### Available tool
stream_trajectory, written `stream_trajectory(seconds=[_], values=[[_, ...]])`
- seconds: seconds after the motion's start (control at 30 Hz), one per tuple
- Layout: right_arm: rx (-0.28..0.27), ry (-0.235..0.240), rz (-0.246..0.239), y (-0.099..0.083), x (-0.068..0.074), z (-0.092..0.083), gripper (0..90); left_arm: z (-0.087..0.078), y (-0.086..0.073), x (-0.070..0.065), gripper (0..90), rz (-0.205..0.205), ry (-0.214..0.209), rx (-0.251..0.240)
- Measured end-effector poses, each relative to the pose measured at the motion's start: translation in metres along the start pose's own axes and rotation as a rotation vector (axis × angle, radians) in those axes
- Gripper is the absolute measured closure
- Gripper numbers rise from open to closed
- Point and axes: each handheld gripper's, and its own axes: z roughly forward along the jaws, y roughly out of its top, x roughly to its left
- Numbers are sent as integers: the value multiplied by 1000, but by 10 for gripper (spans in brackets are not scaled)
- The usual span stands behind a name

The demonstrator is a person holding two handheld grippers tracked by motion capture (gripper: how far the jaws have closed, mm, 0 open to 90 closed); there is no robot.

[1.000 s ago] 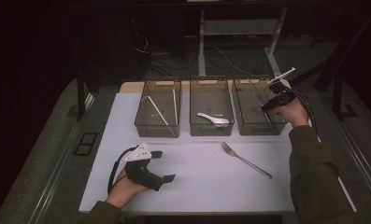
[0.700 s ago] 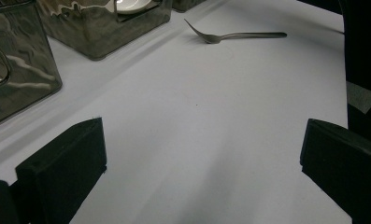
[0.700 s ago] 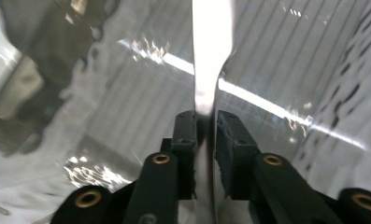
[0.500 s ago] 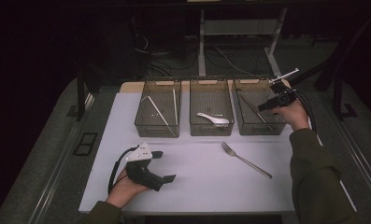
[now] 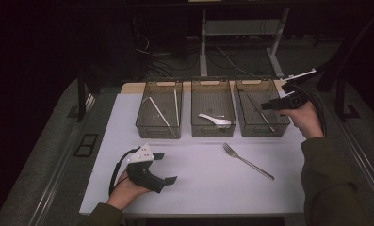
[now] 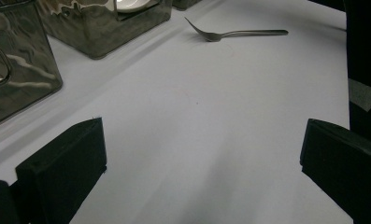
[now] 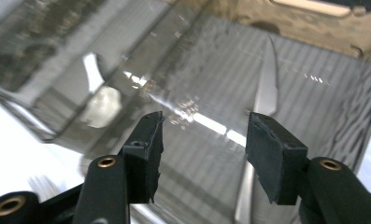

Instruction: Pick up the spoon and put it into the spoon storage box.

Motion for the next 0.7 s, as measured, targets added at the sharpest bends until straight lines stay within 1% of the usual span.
stream_trajectory(seconds=[0.17, 0.27, 0.33, 0.53, 0.6, 0.7], values=[[-47, 6, -37, -8, 9, -16, 425, -1, -1, 0, 0, 3, 2, 3], [-69, 20, -52, -13, 14, -25, 413, -1, -1, 1, 0, 3, 1, 8], [-65, 26, -64, -17, 18, -28, 403, -2, -1, 1, 0, 1, 3, 5], [-104, 37, -107, -34, 29, -37, 393, -2, -1, 1, 0, -1, 3, 3], [-116, 51, -117, -41, 33, -39, 390, -2, -1, 0, 0, -1, 4, 3], [-121, 70, -131, -51, 38, -39, 389, -1, -1, 0, 0, -1, 4, 3]])
